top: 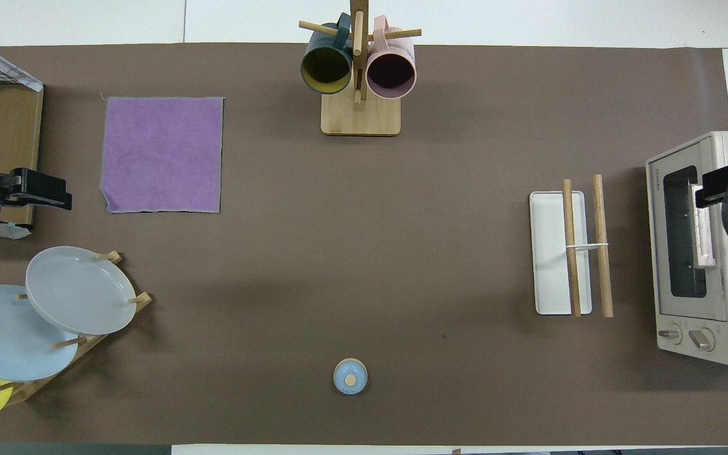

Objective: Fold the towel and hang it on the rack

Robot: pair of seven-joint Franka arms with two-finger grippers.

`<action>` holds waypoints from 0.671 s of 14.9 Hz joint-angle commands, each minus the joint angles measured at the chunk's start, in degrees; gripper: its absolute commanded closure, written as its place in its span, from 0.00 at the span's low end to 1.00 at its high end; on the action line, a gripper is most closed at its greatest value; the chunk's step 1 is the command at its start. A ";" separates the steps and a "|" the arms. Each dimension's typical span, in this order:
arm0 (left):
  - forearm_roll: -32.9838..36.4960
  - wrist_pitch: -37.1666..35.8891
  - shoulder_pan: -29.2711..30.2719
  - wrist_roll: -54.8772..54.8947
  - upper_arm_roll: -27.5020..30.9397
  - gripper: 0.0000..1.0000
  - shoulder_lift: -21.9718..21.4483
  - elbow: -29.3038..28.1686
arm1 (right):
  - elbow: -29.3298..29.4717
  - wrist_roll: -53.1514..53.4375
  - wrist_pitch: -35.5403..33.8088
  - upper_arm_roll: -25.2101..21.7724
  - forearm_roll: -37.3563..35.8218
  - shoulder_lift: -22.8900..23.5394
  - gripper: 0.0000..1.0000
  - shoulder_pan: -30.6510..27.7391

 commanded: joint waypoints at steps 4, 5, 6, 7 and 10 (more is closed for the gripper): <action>0.07 0.10 -0.02 0.55 0.06 0.00 -0.69 -0.48 | -0.71 -1.59 0.11 0.39 0.84 -0.77 0.00 -1.03; 0.07 0.10 0.15 0.55 0.06 0.00 -0.78 -0.48 | -0.71 -1.59 0.11 0.47 0.84 -0.77 0.00 -1.03; -0.01 -0.16 0.24 0.38 0.06 0.00 -0.78 -0.57 | -0.71 -1.59 0.11 0.39 0.84 -0.77 0.00 -1.03; 0.07 -0.51 0.24 0.38 0.06 0.00 -0.78 -0.57 | -0.71 -1.59 0.11 0.47 0.84 -0.77 0.00 -1.03; -0.02 -1.13 0.24 -0.67 0.06 0.00 -1.22 -1.44 | -0.71 -1.59 0.11 0.47 0.84 -0.77 0.00 -1.03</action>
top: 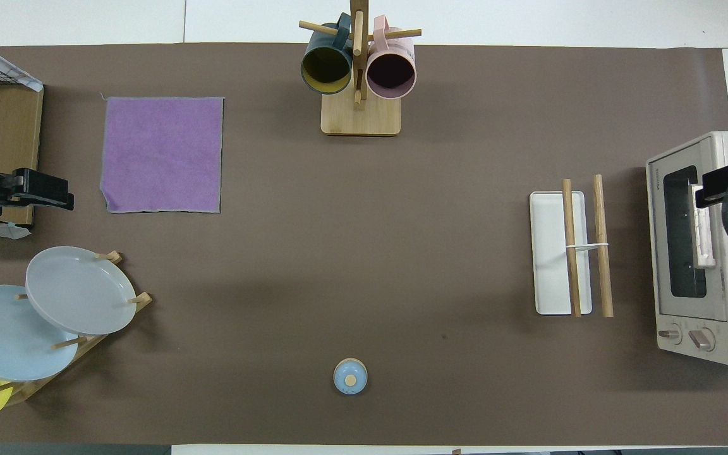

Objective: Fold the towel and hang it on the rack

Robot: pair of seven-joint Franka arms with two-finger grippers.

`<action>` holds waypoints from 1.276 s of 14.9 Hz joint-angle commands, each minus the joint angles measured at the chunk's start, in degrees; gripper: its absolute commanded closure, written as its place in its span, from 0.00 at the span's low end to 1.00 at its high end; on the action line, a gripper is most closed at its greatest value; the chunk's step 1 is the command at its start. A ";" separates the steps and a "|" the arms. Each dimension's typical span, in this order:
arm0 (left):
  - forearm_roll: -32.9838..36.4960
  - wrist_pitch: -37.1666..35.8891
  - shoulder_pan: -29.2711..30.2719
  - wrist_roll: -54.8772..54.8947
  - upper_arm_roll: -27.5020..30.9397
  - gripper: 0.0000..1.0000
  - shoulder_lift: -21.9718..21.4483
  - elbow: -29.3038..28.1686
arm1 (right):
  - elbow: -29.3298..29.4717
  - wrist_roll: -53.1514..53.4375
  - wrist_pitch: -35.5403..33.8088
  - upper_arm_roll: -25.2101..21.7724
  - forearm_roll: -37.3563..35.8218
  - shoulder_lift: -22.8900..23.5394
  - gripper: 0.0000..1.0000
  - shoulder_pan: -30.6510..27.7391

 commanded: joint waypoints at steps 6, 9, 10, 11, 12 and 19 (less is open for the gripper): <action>0.16 9.57 1.39 -0.52 0.24 0.00 -0.77 -7.60 | -0.71 -1.59 0.11 0.39 0.84 -0.77 0.00 -1.03; 0.16 17.38 4.73 -0.26 0.15 0.00 1.23 -12.44 | -0.71 -1.59 0.11 0.39 0.84 -0.77 0.00 -1.03; 0.16 20.63 4.82 -0.34 0.15 0.00 4.12 -13.06 | -0.71 -1.59 0.11 0.39 0.84 -0.77 0.00 -1.03; 0.16 23.88 5.26 -0.43 0.24 0.00 7.46 -13.07 | -0.71 -1.59 0.11 0.39 0.84 -0.77 0.00 -1.03; 0.16 27.14 6.48 -0.52 0.24 0.00 10.88 -13.07 | -0.71 -1.59 0.11 0.47 0.84 -0.77 0.00 -1.03; 0.16 39.56 9.22 -7.44 0.15 0.00 20.23 -15.35 | -0.71 -1.59 0.11 0.39 0.84 -0.77 0.00 -1.03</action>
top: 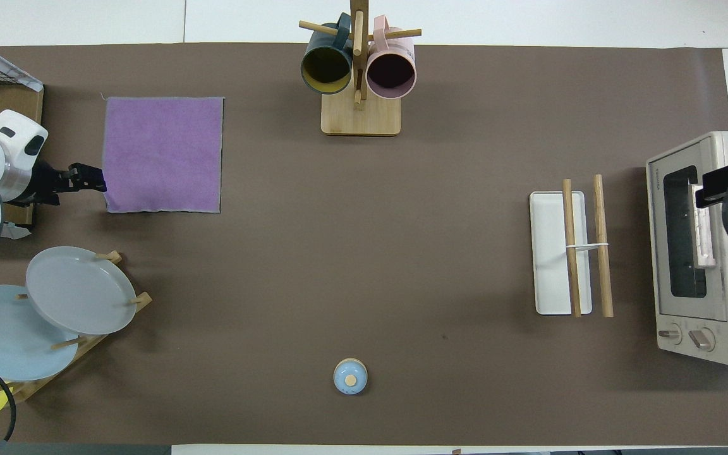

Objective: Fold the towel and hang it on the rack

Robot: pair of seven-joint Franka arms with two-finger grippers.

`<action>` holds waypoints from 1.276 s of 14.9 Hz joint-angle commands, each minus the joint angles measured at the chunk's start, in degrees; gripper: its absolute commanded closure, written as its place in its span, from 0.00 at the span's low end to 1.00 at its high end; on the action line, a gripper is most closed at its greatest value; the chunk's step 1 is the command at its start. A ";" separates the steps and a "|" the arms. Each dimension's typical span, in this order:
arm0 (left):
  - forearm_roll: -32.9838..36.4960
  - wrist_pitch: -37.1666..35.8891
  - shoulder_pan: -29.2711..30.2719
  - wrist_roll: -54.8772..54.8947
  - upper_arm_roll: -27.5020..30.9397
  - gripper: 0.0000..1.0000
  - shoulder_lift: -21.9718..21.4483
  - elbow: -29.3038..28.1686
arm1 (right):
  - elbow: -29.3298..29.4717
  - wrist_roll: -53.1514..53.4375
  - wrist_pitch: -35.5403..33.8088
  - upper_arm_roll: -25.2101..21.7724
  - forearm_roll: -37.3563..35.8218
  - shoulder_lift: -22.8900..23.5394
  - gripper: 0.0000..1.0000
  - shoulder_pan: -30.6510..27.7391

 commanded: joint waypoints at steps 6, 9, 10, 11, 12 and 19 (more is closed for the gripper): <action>0.16 3.04 -1.82 -7.59 -0.35 0.21 1.40 -1.99 | -0.71 -1.58 0.11 0.39 0.84 -0.77 0.00 -1.03; 0.24 3.31 -1.82 -7.32 -0.35 0.25 1.32 -3.32 | -0.71 -1.58 0.11 0.39 0.84 -0.77 0.00 -1.03; 0.25 3.22 -1.91 -7.06 -0.35 0.28 1.32 -3.32 | -0.71 -1.58 0.11 0.47 0.84 -0.77 0.00 -1.03; 0.59 3.05 -1.91 -6.54 -0.35 0.32 1.32 -3.40 | -0.71 -1.58 0.11 0.48 0.84 -0.77 0.00 -1.03; 0.95 2.78 -1.74 -5.05 -0.35 0.40 1.32 -3.40 | -0.71 -1.58 0.11 0.39 0.84 -0.77 0.00 -1.03; 1.04 2.87 -0.94 -0.82 -0.35 0.73 1.32 -3.32 | -0.71 -1.58 0.11 0.39 0.84 -0.77 0.00 -1.03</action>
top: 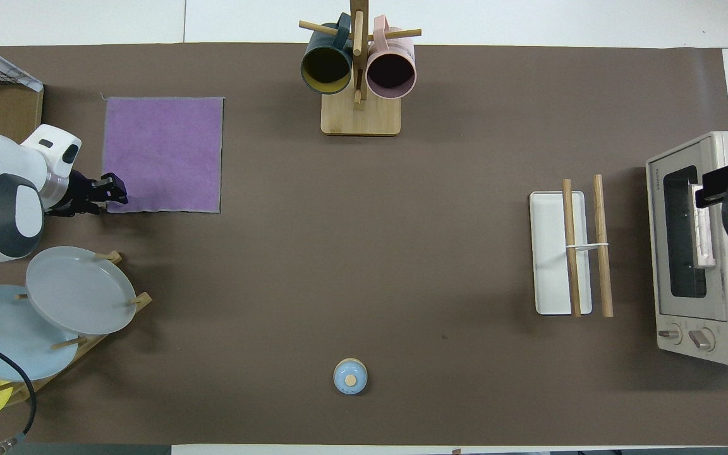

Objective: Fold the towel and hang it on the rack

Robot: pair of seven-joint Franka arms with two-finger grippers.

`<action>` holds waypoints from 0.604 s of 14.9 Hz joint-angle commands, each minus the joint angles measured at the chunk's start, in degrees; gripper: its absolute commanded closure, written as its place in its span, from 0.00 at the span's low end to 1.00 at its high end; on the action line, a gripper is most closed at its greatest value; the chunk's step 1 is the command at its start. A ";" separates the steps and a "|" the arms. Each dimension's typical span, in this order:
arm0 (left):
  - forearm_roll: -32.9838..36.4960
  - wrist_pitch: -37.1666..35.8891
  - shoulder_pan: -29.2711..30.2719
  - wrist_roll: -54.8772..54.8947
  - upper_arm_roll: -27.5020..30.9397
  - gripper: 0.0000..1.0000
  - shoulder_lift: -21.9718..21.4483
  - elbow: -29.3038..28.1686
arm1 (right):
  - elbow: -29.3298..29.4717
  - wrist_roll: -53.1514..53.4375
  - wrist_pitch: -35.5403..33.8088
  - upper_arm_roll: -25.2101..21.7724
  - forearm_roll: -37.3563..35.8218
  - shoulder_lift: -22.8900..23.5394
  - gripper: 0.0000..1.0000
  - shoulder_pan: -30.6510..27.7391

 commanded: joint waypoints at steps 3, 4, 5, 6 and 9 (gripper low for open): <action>0.76 0.94 -0.07 3.33 0.15 1.00 -0.38 -0.84 | -0.71 -1.59 0.11 0.39 0.84 -0.77 0.00 -1.03; 1.63 0.85 -0.07 3.68 0.15 1.00 -0.38 -0.75 | -0.71 -1.59 0.11 0.39 0.84 -0.77 0.00 -1.03; 3.46 0.76 -0.07 4.55 0.06 1.00 -0.38 -0.66 | -0.71 -1.59 0.11 0.39 0.84 -0.77 0.00 -1.03; 4.35 0.67 -0.07 5.17 0.06 1.00 -0.38 -0.49 | -0.71 -1.59 0.11 0.39 0.84 -0.77 0.00 -1.03; 5.84 0.59 -0.51 8.33 0.15 1.00 -0.73 0.04 | -0.71 -1.58 0.11 0.39 0.84 -0.77 0.00 -1.03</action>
